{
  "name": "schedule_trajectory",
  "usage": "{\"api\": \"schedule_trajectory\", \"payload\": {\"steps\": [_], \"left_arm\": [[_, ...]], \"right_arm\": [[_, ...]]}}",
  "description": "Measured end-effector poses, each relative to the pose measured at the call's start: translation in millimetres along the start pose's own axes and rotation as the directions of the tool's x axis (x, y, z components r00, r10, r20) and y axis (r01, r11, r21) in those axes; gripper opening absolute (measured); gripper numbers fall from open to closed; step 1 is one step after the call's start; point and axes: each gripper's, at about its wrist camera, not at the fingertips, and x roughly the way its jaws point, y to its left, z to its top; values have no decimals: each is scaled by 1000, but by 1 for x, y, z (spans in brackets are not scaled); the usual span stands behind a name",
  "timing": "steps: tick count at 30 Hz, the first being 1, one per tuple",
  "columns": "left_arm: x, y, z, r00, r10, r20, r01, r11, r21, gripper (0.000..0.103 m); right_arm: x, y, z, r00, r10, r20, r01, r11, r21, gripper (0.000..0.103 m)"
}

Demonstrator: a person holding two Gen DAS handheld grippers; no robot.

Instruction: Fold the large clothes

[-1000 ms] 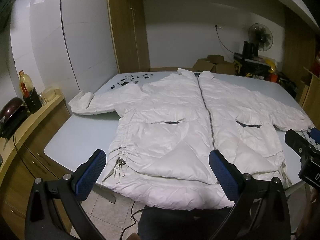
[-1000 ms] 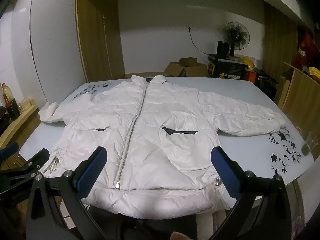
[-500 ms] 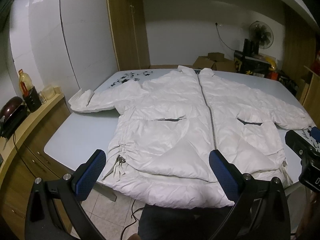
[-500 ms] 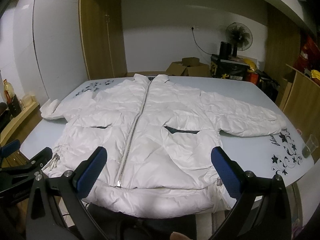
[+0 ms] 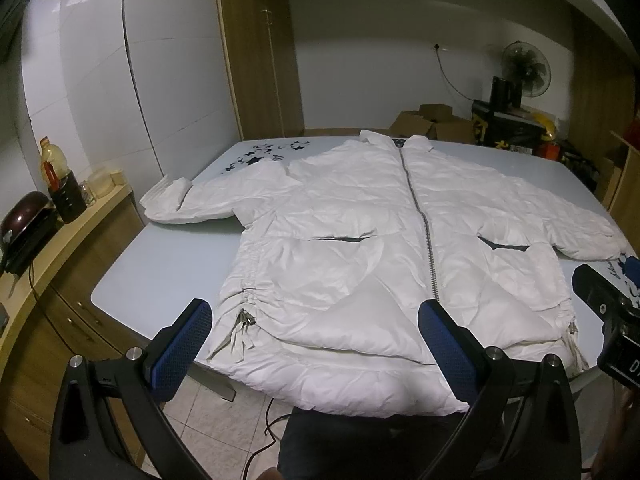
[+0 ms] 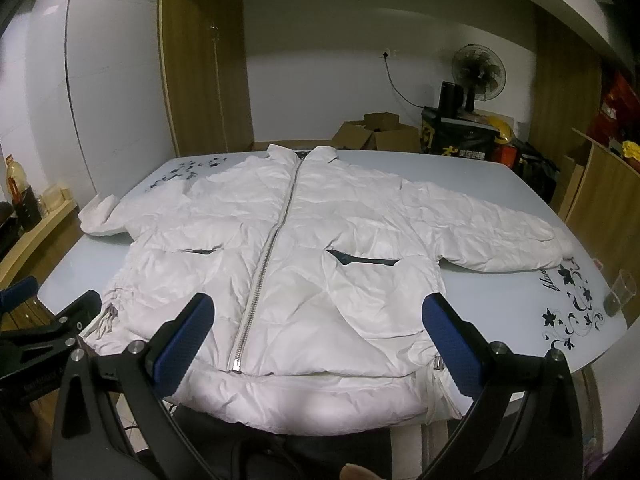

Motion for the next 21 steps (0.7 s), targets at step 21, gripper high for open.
{"api": "schedule_trajectory", "payload": {"steps": [21], "left_arm": [[2,2,1,1000,1,0,-1,1000,-7,103]], "right_arm": [[0,3,0,1000,0,0,0,1000,-9,103]]}}
